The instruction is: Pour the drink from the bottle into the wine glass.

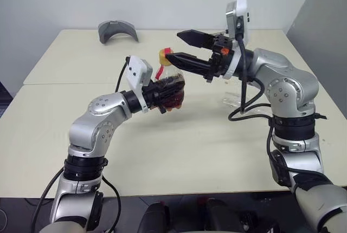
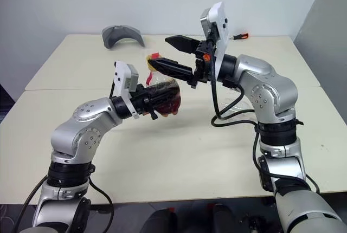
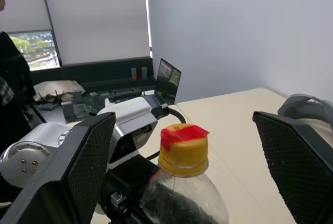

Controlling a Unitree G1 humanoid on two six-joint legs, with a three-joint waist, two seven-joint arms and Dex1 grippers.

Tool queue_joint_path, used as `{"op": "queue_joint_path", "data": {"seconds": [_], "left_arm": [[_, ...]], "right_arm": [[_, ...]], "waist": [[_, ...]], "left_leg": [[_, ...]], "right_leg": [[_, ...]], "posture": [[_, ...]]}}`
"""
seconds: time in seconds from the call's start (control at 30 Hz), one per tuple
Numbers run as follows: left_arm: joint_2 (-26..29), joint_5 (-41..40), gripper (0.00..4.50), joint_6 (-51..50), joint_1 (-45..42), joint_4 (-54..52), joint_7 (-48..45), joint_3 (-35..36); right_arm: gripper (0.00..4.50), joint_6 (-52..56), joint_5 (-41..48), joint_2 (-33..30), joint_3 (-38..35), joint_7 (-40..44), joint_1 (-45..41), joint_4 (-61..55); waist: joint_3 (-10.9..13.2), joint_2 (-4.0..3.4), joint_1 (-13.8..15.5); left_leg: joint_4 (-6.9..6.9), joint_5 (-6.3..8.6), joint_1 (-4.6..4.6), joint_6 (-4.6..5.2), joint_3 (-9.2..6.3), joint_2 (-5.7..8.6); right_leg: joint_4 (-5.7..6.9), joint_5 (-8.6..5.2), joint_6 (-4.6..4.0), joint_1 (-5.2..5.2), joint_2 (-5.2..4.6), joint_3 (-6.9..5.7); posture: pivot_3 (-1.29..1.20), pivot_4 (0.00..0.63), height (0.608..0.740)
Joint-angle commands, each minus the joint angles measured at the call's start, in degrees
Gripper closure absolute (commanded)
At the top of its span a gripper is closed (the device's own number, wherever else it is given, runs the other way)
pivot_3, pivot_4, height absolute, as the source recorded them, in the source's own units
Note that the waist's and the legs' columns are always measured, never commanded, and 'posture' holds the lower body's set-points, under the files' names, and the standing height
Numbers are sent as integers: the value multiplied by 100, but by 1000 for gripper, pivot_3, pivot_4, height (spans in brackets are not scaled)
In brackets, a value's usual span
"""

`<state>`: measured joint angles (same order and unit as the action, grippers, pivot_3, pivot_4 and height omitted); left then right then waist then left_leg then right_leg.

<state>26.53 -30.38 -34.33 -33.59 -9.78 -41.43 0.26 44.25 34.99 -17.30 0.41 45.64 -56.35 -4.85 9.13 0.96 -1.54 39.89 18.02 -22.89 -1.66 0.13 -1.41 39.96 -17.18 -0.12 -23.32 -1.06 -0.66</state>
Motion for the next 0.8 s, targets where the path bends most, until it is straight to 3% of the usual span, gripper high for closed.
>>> {"op": "queue_joint_path", "data": {"seconds": [0.03,0.47,0.8], "left_arm": [[-55,44,3600,273,-229,-44,-83,20],[-84,15,3600,235,-147,-239,-107,7],[-51,9,3600,222,-128,-260,-105,51]], "right_arm": [[0,-108,-36,21,60,-100,-109,-205],[0,-725,-636,329,223,-397,-423,724],[0,-898,-848,42,223,-191,-293,886]], "waist": [[0,0,-1],[0,0,-5],[0,0,-5]], "left_leg": [[0,0,0,0,0,0],[0,-3,0,-6,1,0],[0,-3,0,-6,1,0]], "right_leg": [[0,0,0,0,0,0],[-1,0,0,0,0,1],[0,0,0,0,0,1]], "posture": [[0,150,740],[0,150,740],[0,150,740]]}}
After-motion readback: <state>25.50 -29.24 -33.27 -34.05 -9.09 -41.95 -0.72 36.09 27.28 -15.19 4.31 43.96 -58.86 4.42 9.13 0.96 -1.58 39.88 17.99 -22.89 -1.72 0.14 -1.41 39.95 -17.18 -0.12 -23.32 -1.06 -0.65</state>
